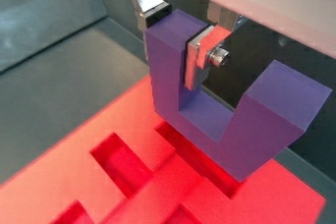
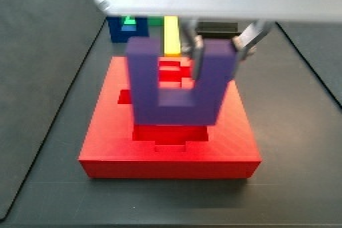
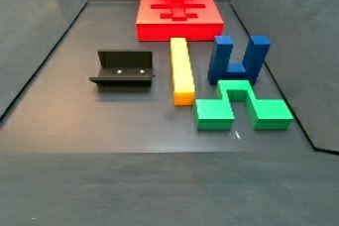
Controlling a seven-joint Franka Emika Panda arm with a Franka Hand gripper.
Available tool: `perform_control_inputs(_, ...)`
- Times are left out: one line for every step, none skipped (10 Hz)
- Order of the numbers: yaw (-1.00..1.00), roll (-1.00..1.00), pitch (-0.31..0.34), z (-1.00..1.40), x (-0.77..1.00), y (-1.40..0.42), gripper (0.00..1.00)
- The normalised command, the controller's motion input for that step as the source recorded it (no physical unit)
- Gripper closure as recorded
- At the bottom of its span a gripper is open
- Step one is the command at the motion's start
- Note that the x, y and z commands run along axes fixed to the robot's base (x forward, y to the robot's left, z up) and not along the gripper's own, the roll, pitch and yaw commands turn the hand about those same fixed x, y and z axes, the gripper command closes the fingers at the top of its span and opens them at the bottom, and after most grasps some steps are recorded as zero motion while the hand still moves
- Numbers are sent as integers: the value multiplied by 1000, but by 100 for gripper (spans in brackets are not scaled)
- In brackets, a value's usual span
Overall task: Pick up the purple object. Move up. Place the purple object on the fixture. Regrasp the purple object. Move to above the board. Insert the purple object.
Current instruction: Insert the purple object.
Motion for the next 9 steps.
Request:
perform_control_inputs(0, 157, -169, -426, -400, -123, 100)
perform_control_inputs(0, 160, -121, -326, -177, -34, 100)
perform_control_inputs(9, 121, -67, -249, 0, 0, 100)
perform_control_inputs(0, 81, -27, -151, 0, 0, 100)
perform_control_inputs(6, 66, -27, -97, 31, -3, 100)
perform_control_inputs(0, 124, 0, -137, 77, -54, 100)
perform_control_inputs(0, 153, 0, -174, 117, -80, 100)
perform_control_inputs(3, 119, 0, -123, 226, -91, 100)
perform_control_inputs(23, 67, 0, -43, 400, -37, 100)
